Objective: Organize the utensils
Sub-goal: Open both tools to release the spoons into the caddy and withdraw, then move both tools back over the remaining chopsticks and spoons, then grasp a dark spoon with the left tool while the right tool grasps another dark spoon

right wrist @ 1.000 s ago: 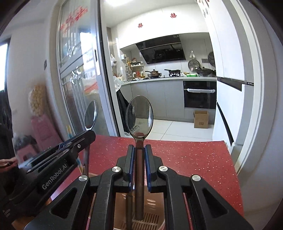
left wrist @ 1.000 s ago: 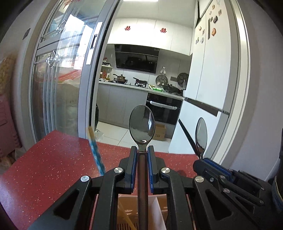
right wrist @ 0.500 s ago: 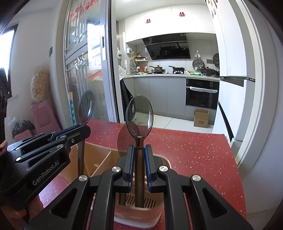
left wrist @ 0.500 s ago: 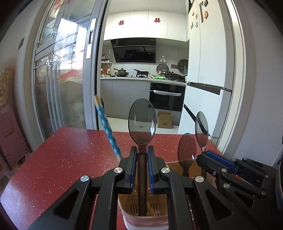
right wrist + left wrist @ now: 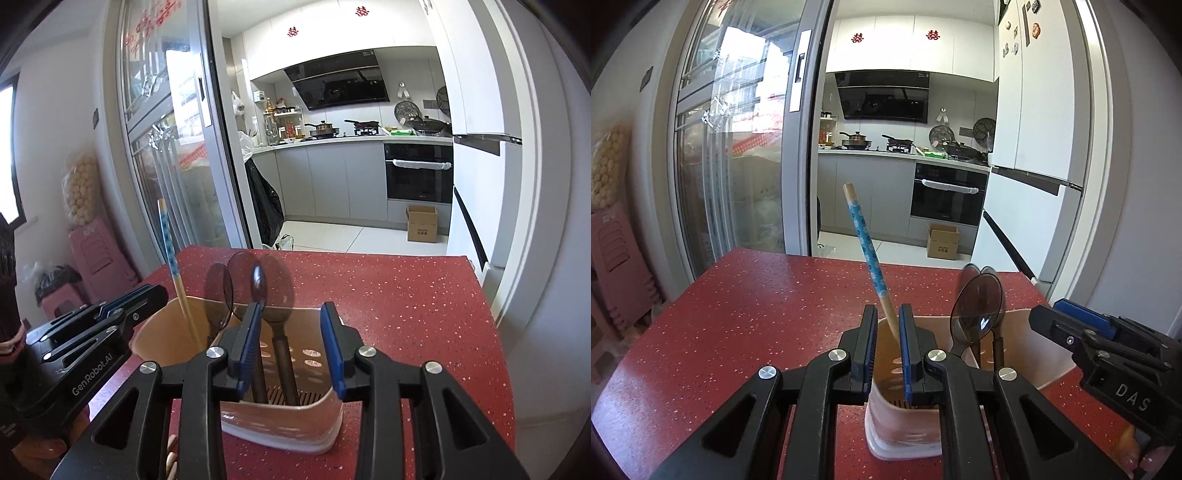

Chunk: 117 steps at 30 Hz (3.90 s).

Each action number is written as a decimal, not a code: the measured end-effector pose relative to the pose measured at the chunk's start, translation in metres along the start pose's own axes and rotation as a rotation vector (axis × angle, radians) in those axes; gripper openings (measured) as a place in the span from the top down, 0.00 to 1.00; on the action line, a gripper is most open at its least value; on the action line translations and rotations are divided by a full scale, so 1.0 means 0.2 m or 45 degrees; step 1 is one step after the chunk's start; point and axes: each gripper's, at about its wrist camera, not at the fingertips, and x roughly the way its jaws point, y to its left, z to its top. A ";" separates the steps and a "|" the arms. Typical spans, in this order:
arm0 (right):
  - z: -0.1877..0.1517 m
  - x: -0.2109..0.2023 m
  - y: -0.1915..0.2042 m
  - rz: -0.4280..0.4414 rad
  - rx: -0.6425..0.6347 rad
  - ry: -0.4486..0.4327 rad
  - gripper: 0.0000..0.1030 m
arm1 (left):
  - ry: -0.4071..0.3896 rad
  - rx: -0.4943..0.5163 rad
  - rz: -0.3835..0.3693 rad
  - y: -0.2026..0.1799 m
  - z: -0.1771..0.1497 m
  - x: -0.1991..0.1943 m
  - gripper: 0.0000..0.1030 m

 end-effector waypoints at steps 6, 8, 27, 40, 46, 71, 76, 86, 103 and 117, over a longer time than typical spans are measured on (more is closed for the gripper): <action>0.00 -0.09 -0.01 0.014 0.056 0.023 0.55 | 0.002 -0.007 0.005 0.03 -0.02 -0.11 0.60; 0.00 -0.13 -0.01 0.016 0.070 0.032 0.53 | 0.006 -0.003 0.000 0.04 -0.02 -0.14 0.60; -0.31 -0.39 0.07 0.055 0.214 0.259 0.39 | 0.243 -0.051 0.010 0.13 -0.30 -0.47 0.00; -0.47 -0.48 0.10 0.040 0.269 0.357 0.29 | 0.332 -0.049 0.053 0.24 -0.45 -0.61 0.00; -0.55 -0.49 0.13 0.006 0.278 0.426 0.29 | 0.443 -0.052 0.034 0.31 -0.57 -0.60 0.00; -0.78 -0.38 0.20 -0.055 0.294 0.709 0.29 | 0.635 0.198 -0.031 0.43 -0.80 -0.63 0.00; -0.79 -0.35 0.23 -0.049 0.300 0.742 0.29 | 0.674 0.226 -0.090 0.41 -0.82 -0.61 0.00; -0.80 -0.25 0.30 -0.088 0.247 0.821 0.29 | 0.739 0.320 -0.083 0.40 -0.87 -0.54 0.00; -0.77 0.02 0.53 -0.264 0.007 0.959 0.40 | 0.783 0.388 -0.036 0.37 -0.81 -0.38 0.00; -0.70 0.14 0.61 -0.216 -0.058 1.057 0.76 | 0.941 0.542 -0.100 0.22 -0.73 -0.29 0.08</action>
